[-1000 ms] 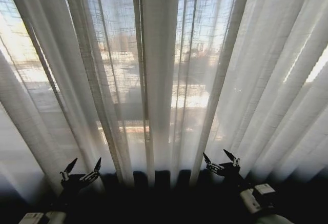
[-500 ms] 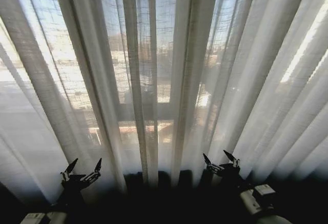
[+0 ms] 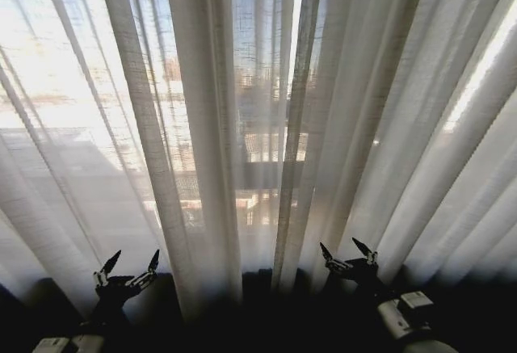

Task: Open the curtains by pulling them apart, changing their state from closed to fully open.

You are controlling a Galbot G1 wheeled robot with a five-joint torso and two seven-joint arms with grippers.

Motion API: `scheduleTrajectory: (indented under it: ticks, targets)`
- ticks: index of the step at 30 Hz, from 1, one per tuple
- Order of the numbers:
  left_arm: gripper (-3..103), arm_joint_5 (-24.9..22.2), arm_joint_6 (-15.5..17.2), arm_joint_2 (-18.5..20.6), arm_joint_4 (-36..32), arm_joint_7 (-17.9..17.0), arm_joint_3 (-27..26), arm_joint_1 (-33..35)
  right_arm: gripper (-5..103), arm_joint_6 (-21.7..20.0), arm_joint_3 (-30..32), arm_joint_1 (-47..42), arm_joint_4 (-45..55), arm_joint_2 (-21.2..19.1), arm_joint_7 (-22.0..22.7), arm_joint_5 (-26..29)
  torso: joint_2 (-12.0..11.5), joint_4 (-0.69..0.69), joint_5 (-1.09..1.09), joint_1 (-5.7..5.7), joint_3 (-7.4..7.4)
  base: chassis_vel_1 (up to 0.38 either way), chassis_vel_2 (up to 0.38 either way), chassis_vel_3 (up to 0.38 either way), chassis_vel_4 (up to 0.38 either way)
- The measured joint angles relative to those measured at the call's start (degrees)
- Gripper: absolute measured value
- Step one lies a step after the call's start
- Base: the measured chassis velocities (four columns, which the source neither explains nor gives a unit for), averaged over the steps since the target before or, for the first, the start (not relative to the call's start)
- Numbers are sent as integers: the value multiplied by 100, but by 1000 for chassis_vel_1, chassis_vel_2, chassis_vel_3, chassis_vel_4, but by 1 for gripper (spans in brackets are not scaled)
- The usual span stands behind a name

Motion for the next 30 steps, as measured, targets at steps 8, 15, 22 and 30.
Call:
scheduleTrajectory:
  ticks: [8,15,22,30]
  targets:
    - [100,43,-3,6,-75,0,20,29,100,-274,12,342,-413,-110,127,854,1,0,-4,0,0,144,137,-134,-157]
    - [100,61,-14,-6,-175,6,41,78,100,-457,40,918,-907,-289,346,1240,-1,0,6,0,1,-32,-30,13,21]
    - [100,80,-103,15,-279,2,-59,233,100,-854,-96,1636,-1238,-481,502,1702,-1,2,-3,0,1,-10,-4,7,3]
    - [100,109,-103,-47,-397,-10,-76,311,100,-977,-416,2015,-1322,-621,537,1770,0,-1,2,0,0,0,0,0,0]
